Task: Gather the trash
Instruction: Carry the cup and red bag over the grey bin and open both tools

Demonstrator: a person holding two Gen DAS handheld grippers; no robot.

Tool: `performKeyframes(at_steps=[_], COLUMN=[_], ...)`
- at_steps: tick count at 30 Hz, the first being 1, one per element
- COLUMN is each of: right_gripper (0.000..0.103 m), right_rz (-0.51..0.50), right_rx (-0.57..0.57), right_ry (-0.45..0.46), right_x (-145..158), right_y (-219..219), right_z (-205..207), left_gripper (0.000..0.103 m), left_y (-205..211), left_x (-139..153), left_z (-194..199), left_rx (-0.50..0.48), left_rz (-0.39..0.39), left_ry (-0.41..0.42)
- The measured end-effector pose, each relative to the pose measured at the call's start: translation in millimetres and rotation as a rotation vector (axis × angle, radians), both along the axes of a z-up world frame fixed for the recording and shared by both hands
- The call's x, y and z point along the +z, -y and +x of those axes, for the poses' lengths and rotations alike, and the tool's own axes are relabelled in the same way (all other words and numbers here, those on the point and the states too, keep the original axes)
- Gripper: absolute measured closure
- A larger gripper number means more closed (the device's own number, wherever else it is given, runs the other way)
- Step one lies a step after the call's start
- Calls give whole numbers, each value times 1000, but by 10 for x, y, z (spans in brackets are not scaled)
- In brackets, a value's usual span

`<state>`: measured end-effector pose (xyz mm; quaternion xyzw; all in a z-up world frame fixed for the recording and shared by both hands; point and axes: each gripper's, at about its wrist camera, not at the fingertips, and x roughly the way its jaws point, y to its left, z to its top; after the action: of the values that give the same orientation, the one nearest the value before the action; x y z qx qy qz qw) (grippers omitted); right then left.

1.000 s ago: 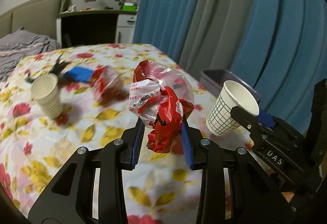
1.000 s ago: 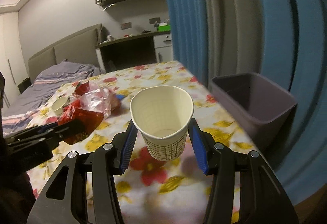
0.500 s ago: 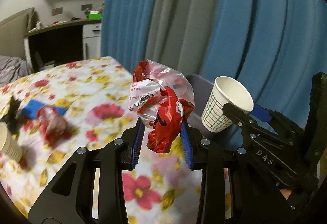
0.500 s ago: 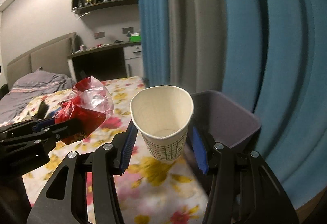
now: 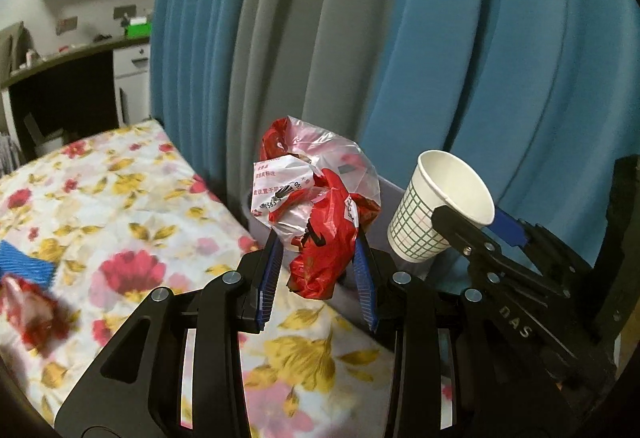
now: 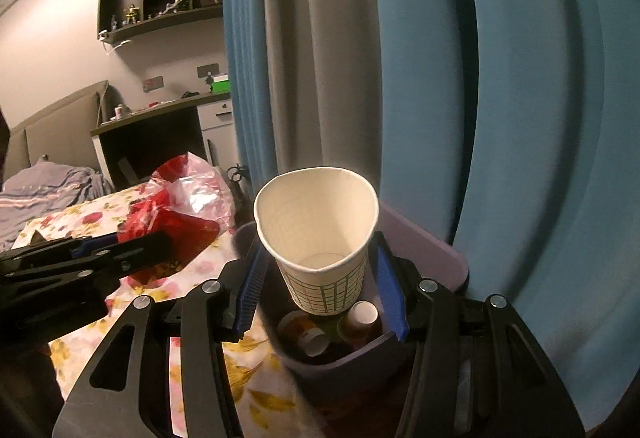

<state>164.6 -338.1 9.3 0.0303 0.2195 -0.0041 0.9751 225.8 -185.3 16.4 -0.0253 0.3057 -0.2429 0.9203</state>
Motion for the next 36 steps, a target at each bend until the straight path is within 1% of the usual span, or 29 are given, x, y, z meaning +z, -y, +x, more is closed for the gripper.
performKeyframes(at_steps=[2,6,13,16,26,36], right_gripper=[52,52,52,52,52,51], right_rz=[-3,-3,5,10,27,33], right_rx=[-9,-21,-42,-47,-58,-60], right_ry=[-6,-15,-31,-37,-57,-76], right_x=[-26,-60,-112,-136,-170,-239], right_y=[21,53,133,169,245,292], right_z=[37,101,204,226,360,428], left_gripper=[69,69,69,69,69,69], left_y=[70,156,315,360,523,544], left_x=[-47,-124,-195,-238,-410,-508], left_z=[112,288,483,560,722,865], left_rx=[1,-11,-28,-35,-64,-64], left_rz=[4,-14,-3,-10,-19,-39], left_ry=[-15,-44,-58,-76,-125,-163])
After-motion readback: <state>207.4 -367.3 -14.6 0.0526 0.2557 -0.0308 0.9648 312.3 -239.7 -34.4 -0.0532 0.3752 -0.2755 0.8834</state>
